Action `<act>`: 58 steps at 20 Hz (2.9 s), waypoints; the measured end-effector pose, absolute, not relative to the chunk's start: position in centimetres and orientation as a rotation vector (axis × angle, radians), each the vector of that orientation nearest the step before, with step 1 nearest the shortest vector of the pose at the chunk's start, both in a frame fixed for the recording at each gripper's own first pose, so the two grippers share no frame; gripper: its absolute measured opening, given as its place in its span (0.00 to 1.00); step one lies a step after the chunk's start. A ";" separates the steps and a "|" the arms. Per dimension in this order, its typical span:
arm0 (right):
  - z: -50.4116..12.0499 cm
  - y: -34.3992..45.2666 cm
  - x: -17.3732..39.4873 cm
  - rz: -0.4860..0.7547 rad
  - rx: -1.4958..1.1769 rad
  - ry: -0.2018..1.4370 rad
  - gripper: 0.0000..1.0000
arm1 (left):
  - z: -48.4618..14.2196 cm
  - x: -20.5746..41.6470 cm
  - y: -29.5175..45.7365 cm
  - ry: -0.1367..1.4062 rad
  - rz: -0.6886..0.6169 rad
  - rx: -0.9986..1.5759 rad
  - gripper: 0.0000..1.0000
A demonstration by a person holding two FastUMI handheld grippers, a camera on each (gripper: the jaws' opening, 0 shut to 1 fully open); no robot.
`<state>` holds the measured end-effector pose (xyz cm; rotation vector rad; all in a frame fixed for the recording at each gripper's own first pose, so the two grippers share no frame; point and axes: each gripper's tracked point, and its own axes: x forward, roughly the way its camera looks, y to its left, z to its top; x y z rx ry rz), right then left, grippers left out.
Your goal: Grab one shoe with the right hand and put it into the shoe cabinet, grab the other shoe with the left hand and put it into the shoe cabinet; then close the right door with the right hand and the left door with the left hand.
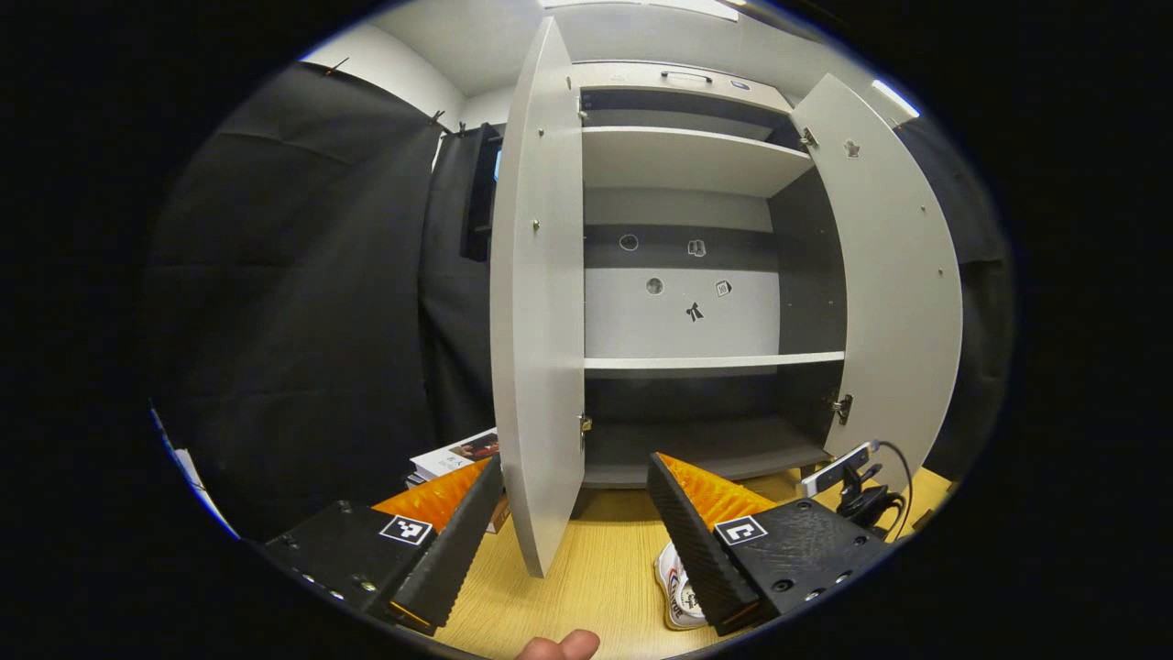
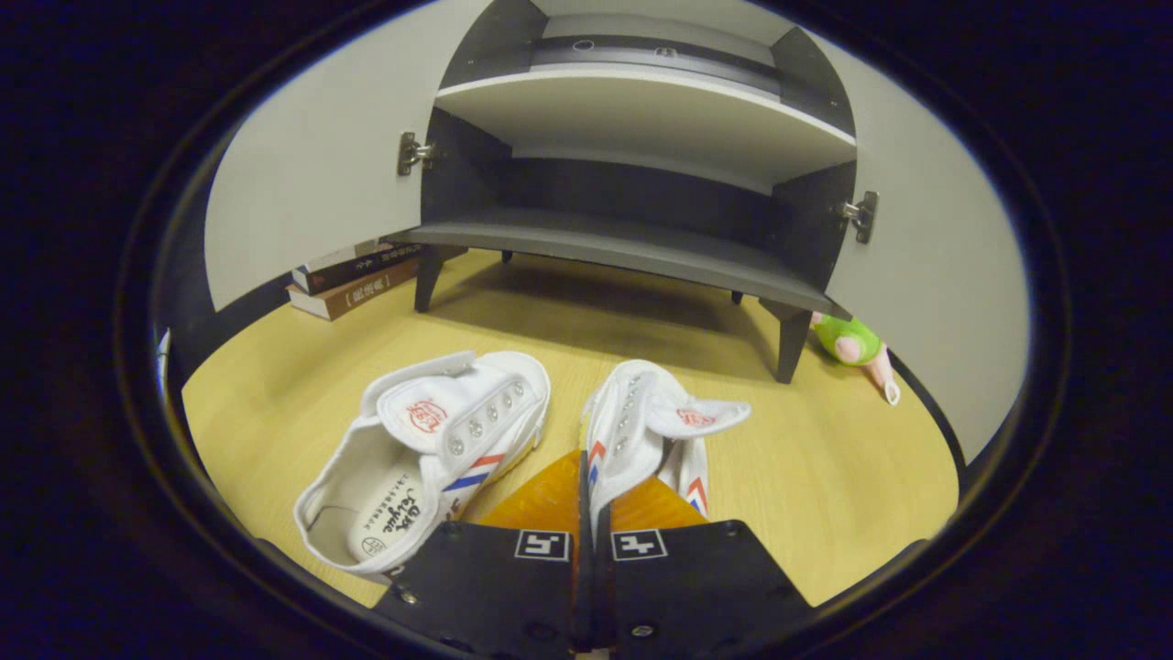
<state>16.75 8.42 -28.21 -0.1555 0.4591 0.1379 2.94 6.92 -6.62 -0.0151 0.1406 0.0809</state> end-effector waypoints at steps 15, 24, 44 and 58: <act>0.2 5.8 16.7 0.157 -0.144 0.092 0.04 | -5.5 2.4 -1.1 0.077 -0.048 -0.044 0.96; 10.7 5.1 31.1 0.082 -0.208 0.070 0.01 | -5.7 1.9 -0.7 0.076 -0.034 0.000 0.95; 5.6 5.0 46.1 0.010 -0.310 0.554 0.05 | -9.0 3.6 3.6 0.145 0.038 0.045 0.96; 11.6 5.6 40.6 0.028 -0.292 0.413 0.53 | -9.5 2.8 2.7 0.146 0.018 0.013 0.96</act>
